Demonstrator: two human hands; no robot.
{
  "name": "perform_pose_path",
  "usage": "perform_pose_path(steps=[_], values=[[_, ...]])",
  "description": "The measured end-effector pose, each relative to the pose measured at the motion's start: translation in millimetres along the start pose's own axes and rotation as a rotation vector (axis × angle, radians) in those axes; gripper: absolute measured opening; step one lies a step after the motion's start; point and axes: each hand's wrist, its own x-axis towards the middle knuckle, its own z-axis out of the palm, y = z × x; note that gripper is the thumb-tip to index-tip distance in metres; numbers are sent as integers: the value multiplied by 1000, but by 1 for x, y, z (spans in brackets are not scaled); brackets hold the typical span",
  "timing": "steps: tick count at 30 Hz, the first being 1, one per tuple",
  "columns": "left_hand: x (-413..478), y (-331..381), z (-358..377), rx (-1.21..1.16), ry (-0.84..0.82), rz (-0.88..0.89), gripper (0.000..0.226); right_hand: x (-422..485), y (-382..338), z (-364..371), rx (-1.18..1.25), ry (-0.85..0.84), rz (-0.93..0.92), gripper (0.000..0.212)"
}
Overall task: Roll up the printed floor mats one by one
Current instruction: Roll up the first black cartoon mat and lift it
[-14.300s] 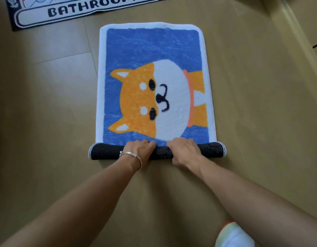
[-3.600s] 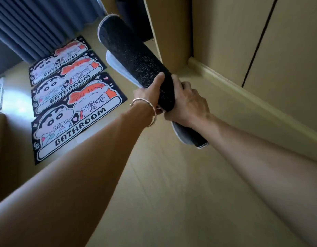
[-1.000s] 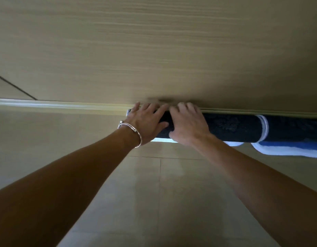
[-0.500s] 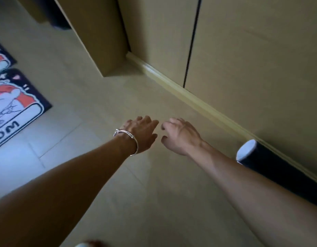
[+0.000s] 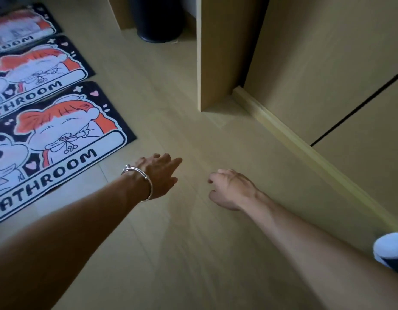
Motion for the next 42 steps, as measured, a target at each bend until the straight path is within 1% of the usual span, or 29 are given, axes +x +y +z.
perform_pose_path(steps=[5,7,9,12,14,16,19,23,26,28,31,33,35,37,39,40,41,42], values=[[-14,-73,-36,-157,78,-23,55,31,-96,-103,-124,-25,13,41],[-26,-99,-39,-207,44,-35,52,47,-138,-135,-167,-34,-42,38],[-26,-126,-29,-179,-36,-57,47,73,-174,-154,-175,-26,-95,36],[-9,-160,-9,-102,-235,-111,45,113,-212,-157,-169,6,-214,29],[14,-169,3,-112,-321,-145,45,141,-223,-145,-226,-47,-243,20],[33,-177,15,-192,-338,-156,44,173,-233,-127,-280,-162,-240,13],[42,-200,20,-274,-282,-212,41,230,-257,-109,-255,-286,-224,13],[17,-265,23,-309,-327,-393,31,278,-322,-98,-279,-381,-283,29],[-7,-304,34,-437,-280,-562,31,298,-379,-99,-294,-410,-372,30],[-30,-315,47,-503,-313,-640,30,300,-415,-95,-282,-423,-427,31],[-61,-331,85,-592,-380,-763,28,304,-454,-62,-427,-524,-483,39],[-78,-349,114,-677,-369,-849,29,312,-473,-35,-571,-548,-495,47],[-91,-372,149,-703,-330,-916,43,326,-489,-8,-612,-485,-517,61],[-96,-395,188,-707,-329,-944,61,338,-493,28,-629,-472,-484,87],[-99,-411,222,-746,-322,-979,72,339,-487,69,-693,-448,-457,110],[-100,-417,235,-766,-321,-986,75,339,-484,85,-716,-418,-453,118],[-101,-420,245,-784,-327,-982,77,339,-482,93,-717,-404,-450,121],[-101,-421,251,-801,-345,-964,76,339,-481,94,-697,-411,-450,120]])
